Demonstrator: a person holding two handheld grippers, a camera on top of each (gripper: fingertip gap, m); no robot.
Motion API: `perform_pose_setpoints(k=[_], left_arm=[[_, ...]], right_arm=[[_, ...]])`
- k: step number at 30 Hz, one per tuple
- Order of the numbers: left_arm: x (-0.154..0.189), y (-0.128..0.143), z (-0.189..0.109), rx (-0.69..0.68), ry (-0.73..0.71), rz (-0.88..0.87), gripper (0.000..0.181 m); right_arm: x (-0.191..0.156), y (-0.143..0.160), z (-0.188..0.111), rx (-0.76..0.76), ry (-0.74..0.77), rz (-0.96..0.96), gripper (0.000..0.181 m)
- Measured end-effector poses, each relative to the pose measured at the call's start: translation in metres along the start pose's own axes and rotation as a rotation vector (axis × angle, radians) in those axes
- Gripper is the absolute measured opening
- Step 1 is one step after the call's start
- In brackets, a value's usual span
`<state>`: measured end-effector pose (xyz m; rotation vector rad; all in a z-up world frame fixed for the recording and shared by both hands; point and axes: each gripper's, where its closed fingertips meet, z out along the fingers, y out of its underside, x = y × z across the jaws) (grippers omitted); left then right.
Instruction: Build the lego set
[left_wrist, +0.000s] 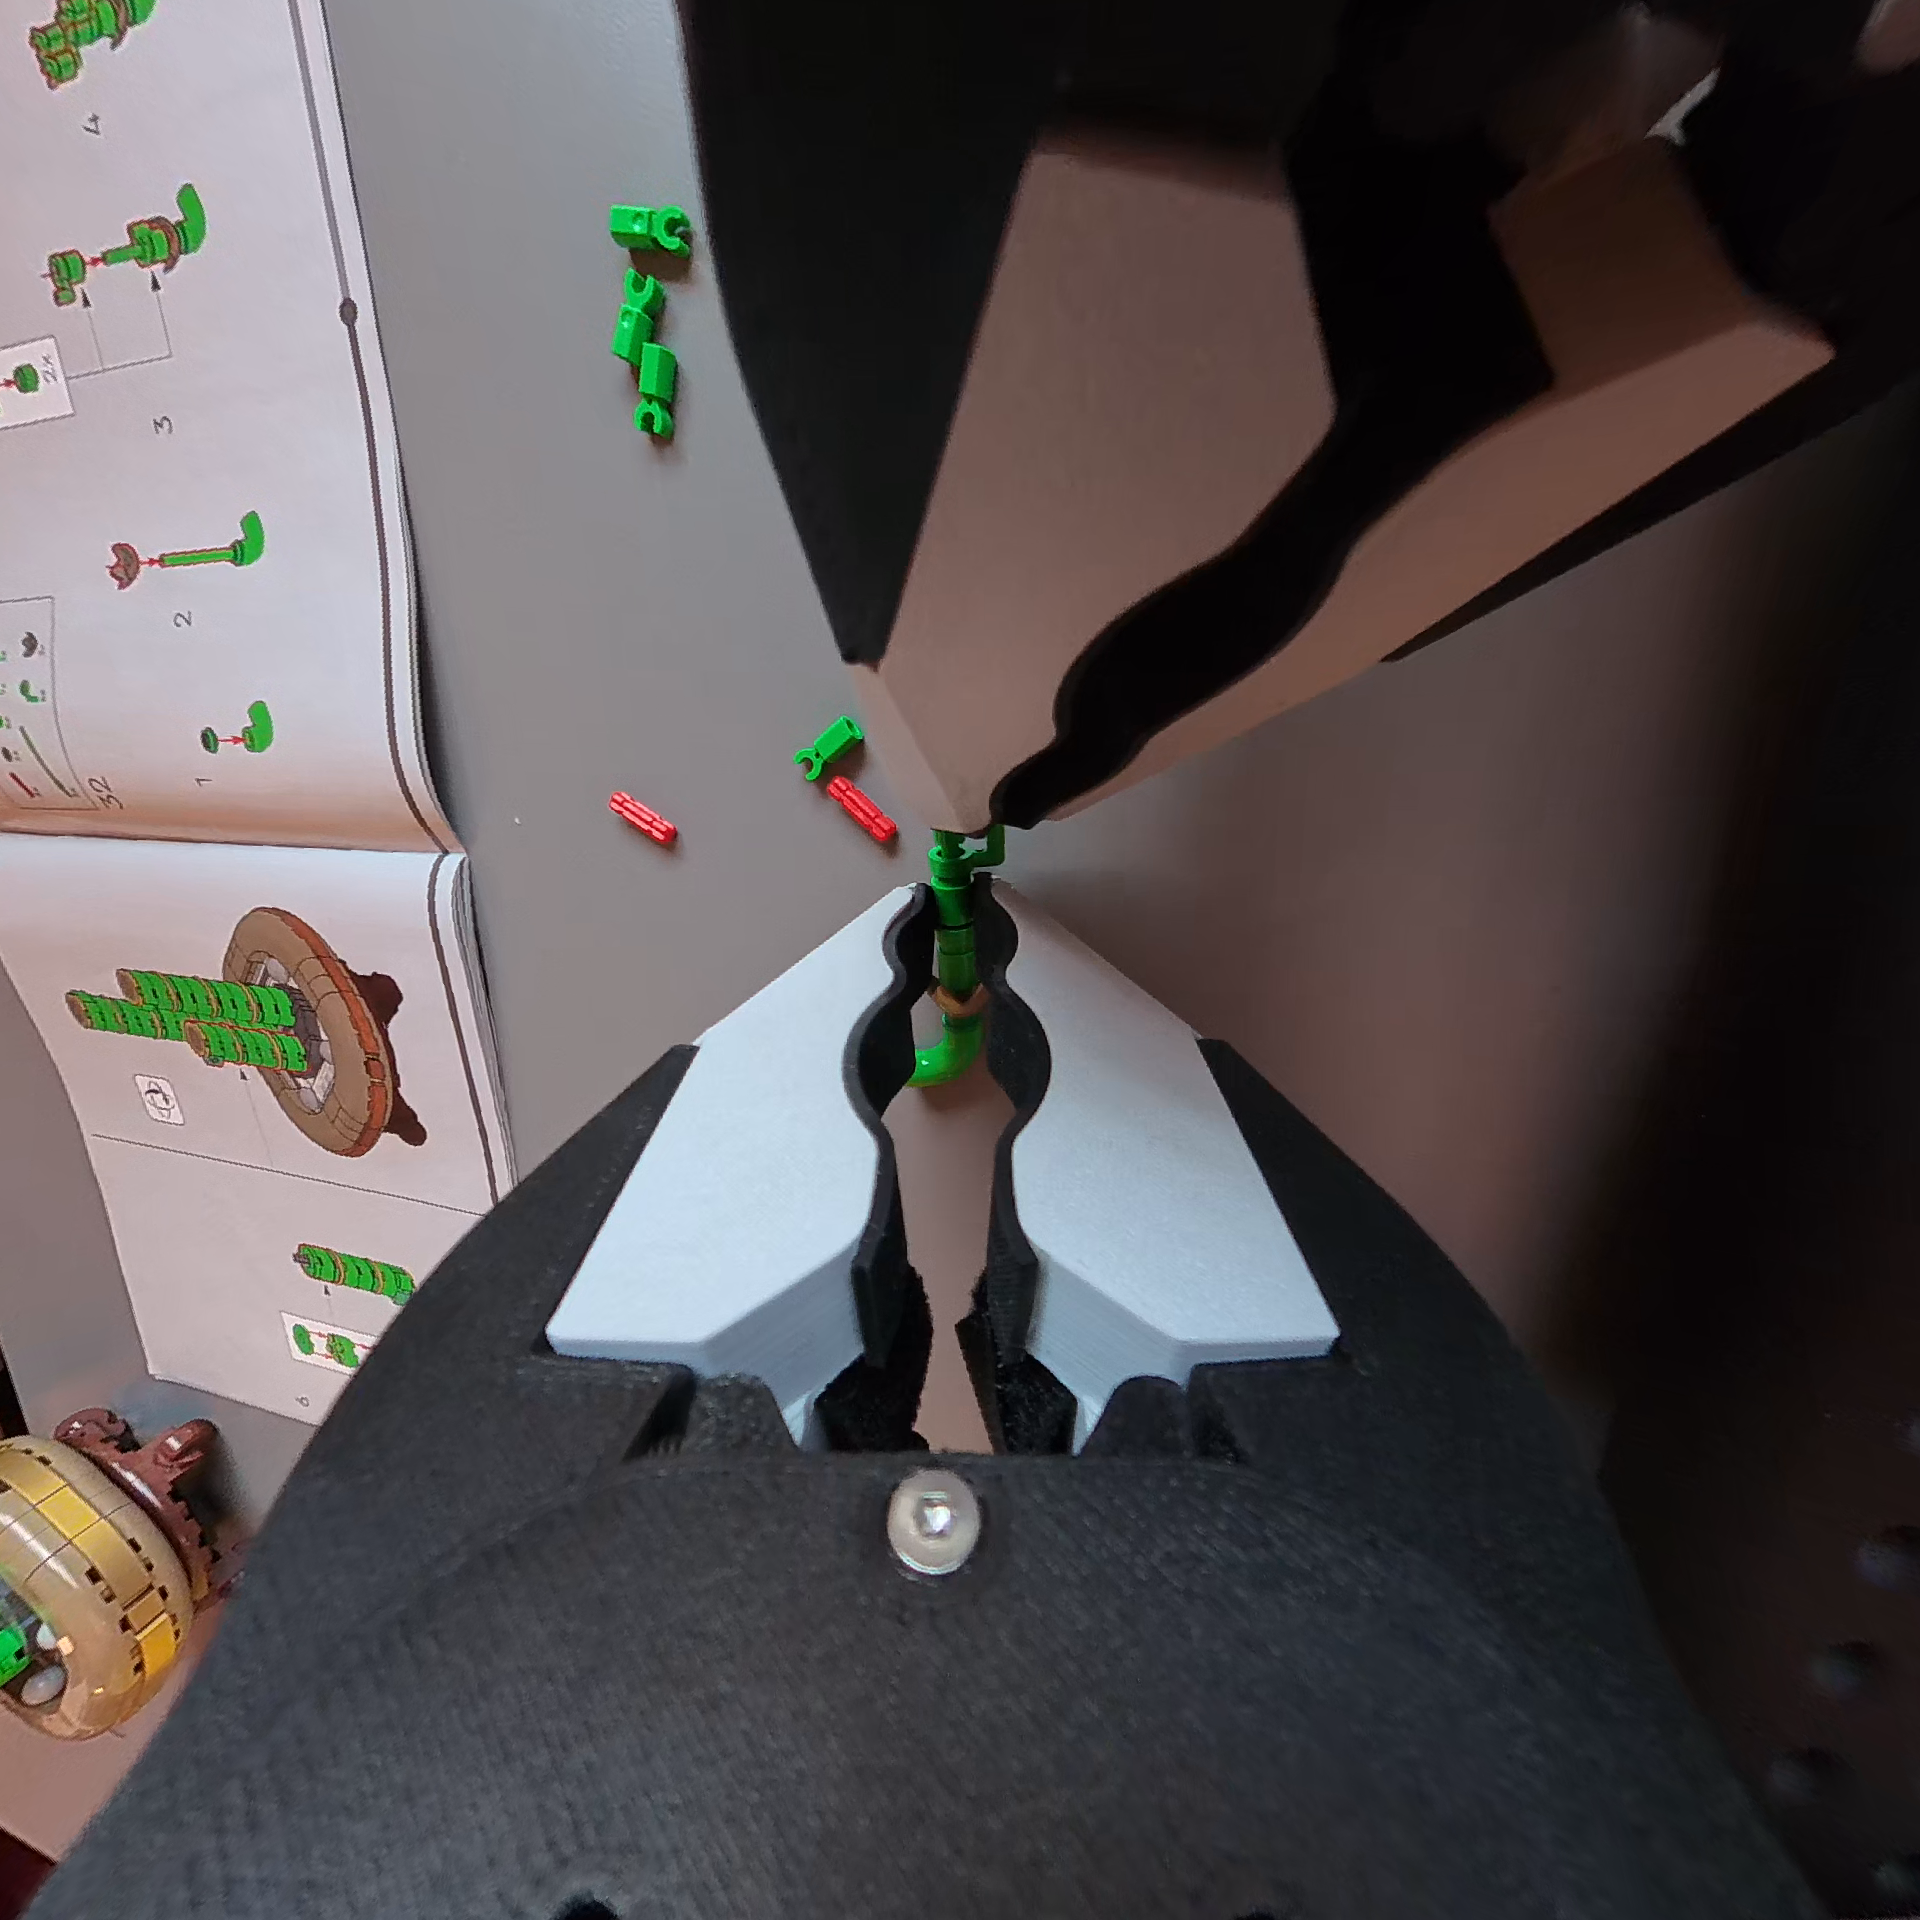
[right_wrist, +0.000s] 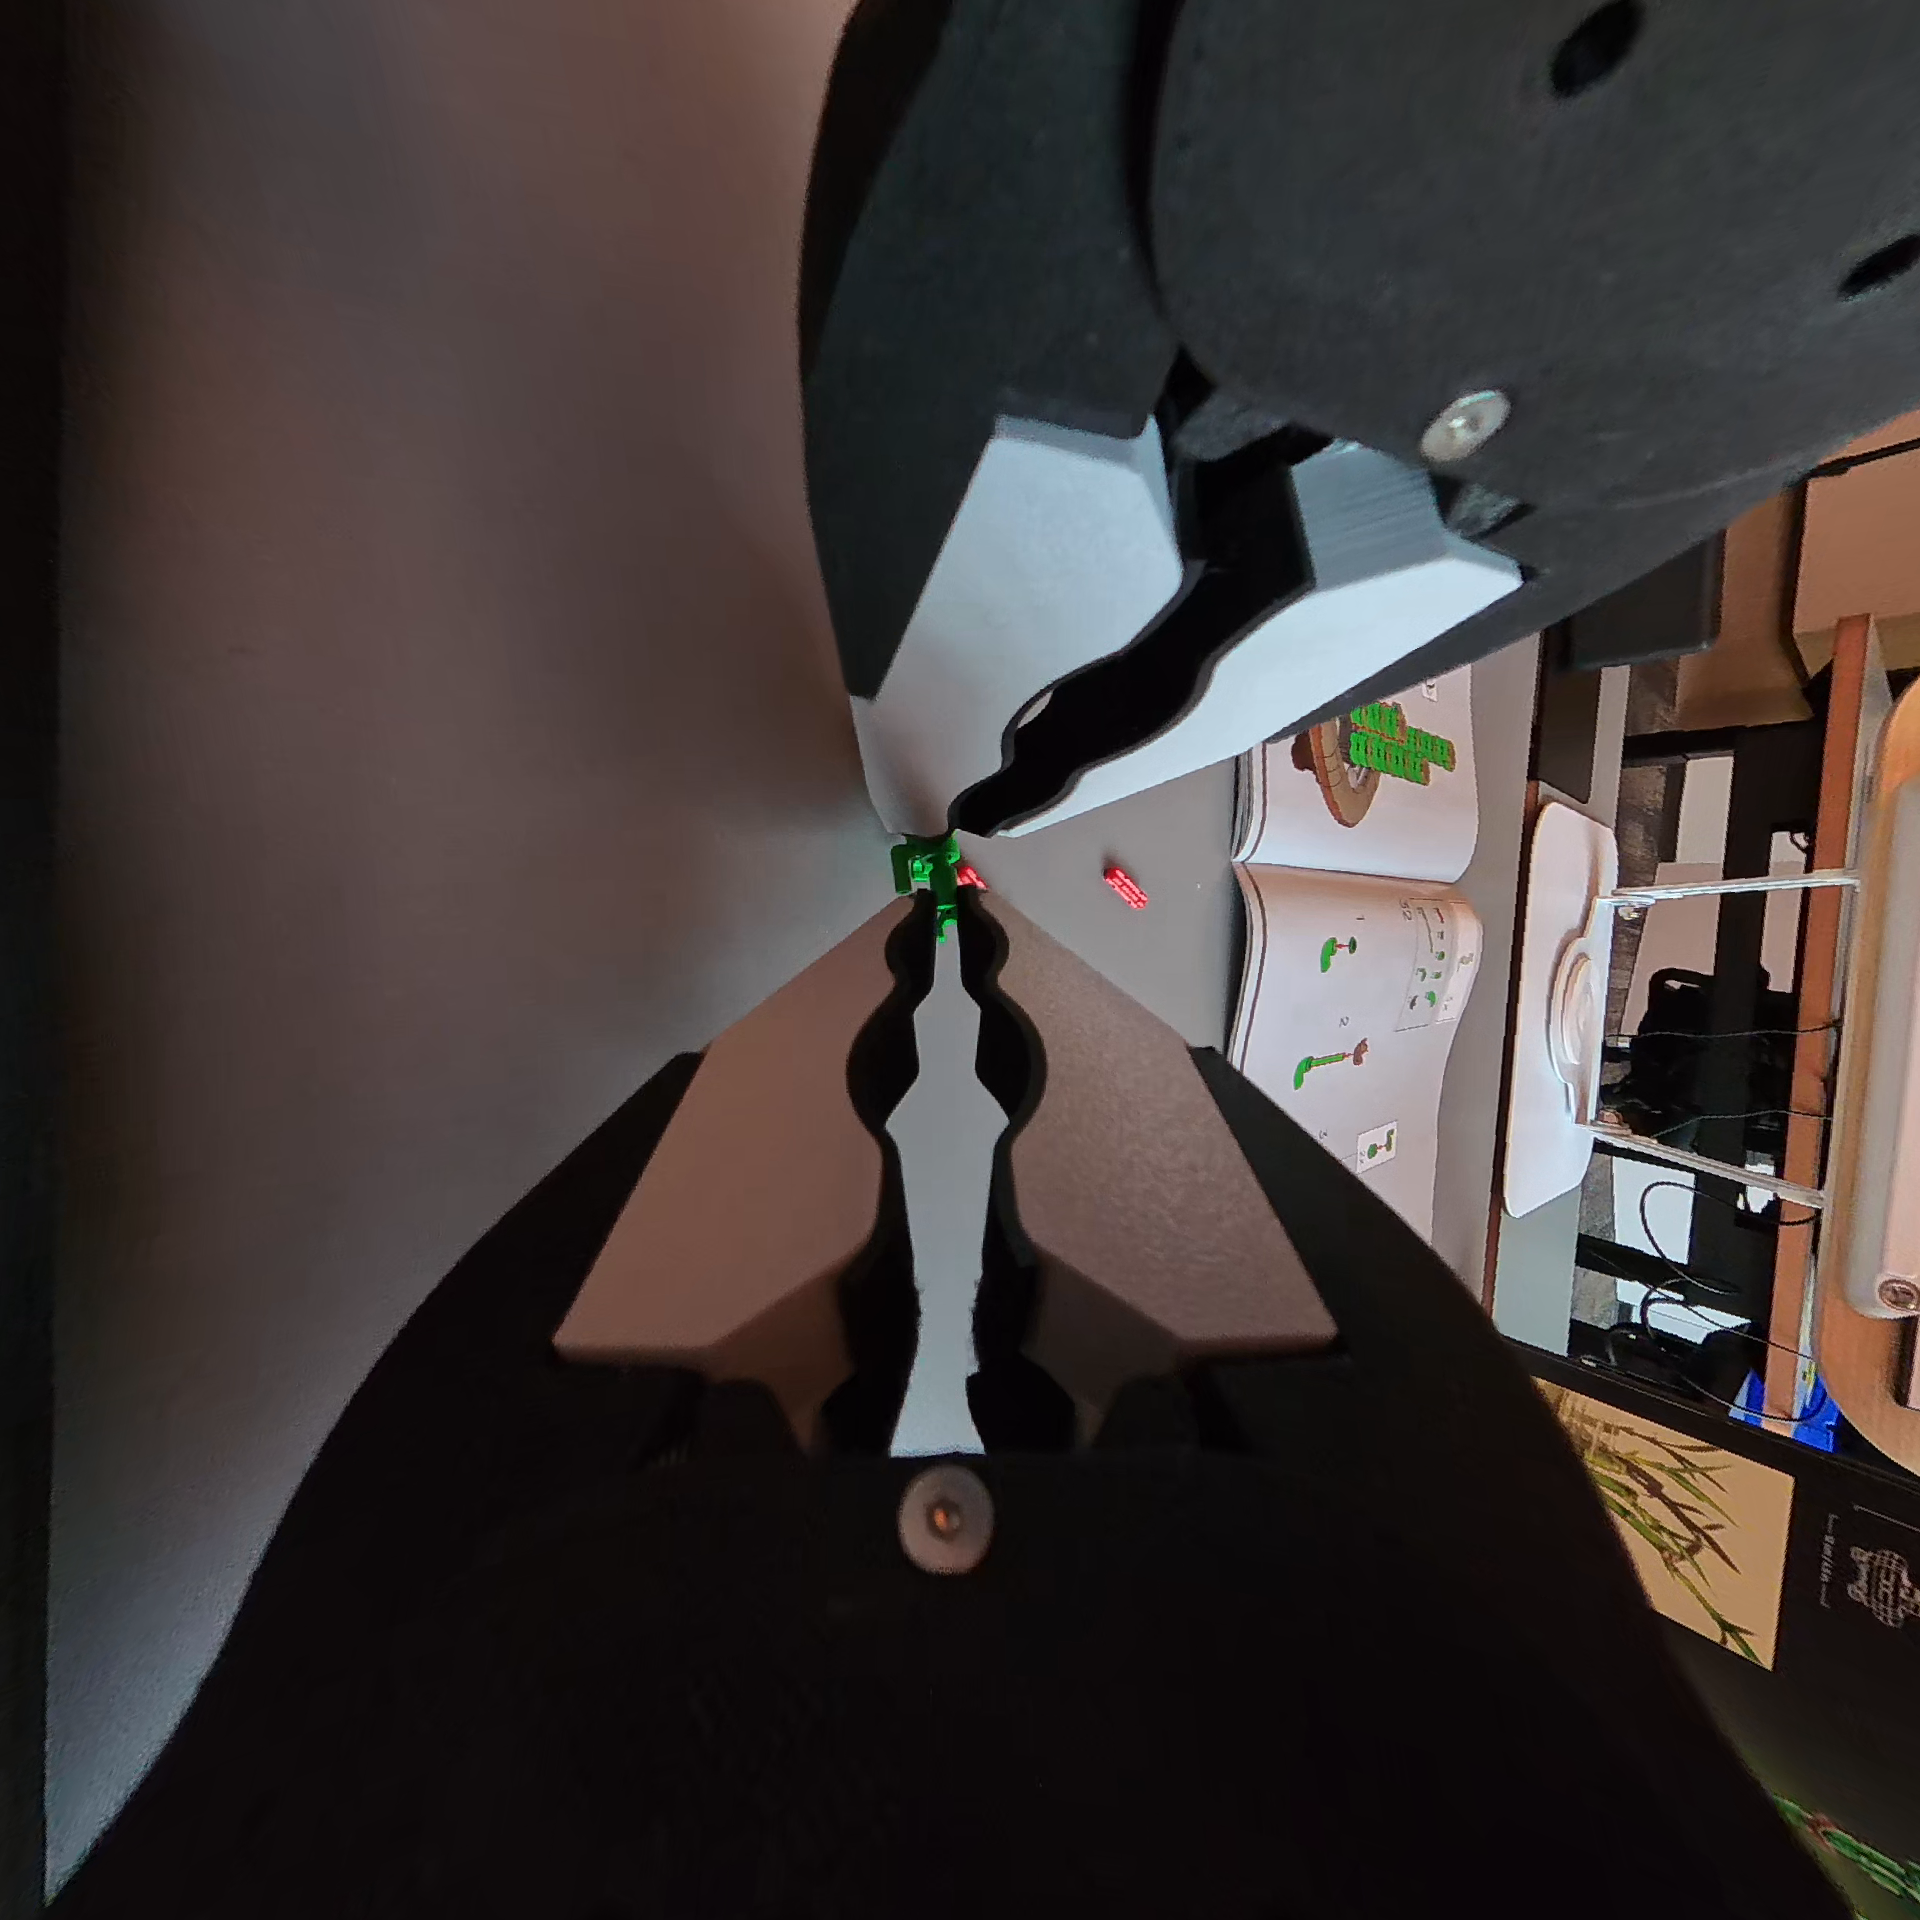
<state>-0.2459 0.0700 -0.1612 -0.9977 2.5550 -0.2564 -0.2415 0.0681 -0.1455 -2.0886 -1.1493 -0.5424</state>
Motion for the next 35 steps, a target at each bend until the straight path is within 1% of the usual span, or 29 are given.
perform_pose_setpoints(k=[7,10,14,15,17,19,21,22,25,27,28,30,33,35], left_arm=[[0.000,0.001,0.002,0.030,0.015,-0.017,0.006],[-0.001,-0.005,-0.002,0.081,0.023,-0.032,0.006],[-0.009,-0.002,-0.004,0.093,0.003,-0.060,0.006],[-0.010,-0.005,-0.006,0.114,0.007,-0.074,0.006],[-0.012,-0.016,-0.014,0.200,0.031,-0.117,0.006],[-0.014,-0.030,-0.027,0.317,0.070,-0.178,0.006],[-0.018,-0.042,-0.041,0.443,0.130,-0.264,0.006],[-0.020,-0.047,-0.049,0.508,0.168,-0.315,0.006],[-0.027,-0.062,-0.074,0.725,0.341,-0.473,0.006],[-0.027,-0.071,-0.099,0.906,0.531,-0.550,0.006],[-0.029,-0.073,-0.111,0.988,0.625,-0.579,0.006],[-0.032,-0.074,-0.133,1.133,0.787,-0.612,0.005],[-0.034,-0.074,-0.151,1.263,0.950,-0.613,0.005],[-0.032,-0.076,-0.163,1.333,1.043,-0.597,0.006]], right_arm=[[-0.001,0.004,0.002,0.001,-0.034,0.017,0.005],[0.010,0.006,-0.008,0.052,-0.011,0.064,0.017],[0.024,0.013,-0.026,0.176,-0.004,0.164,0.016],[0.028,0.013,-0.031,0.218,-0.006,0.196,0.016],[0.038,0.005,-0.043,0.347,-0.004,0.254,0.018],[0.047,-0.008,-0.057,0.484,0.014,0.284,0.034],[0.052,-0.018,-0.068,0.573,0.058,0.271,0.054],[0.055,-0.020,-0.073,0.591,0.091,0.249,0.060],[0.057,-0.025,-0.080,0.582,0.190,0.143,0.064],[0.058,-0.030,-0.084,0.590,0.238,0.103,0.064],[0.060,-0.033,-0.087,0.606,0.252,0.104,0.068],[0.060,-0.039,-0.093,0.645,0.246,0.125,0.067],[0.072,-0.048,-0.114,0.744,0.307,0.174,0.073],[0.077,-0.052,-0.124,0.791,0.339,0.199,0.081]])
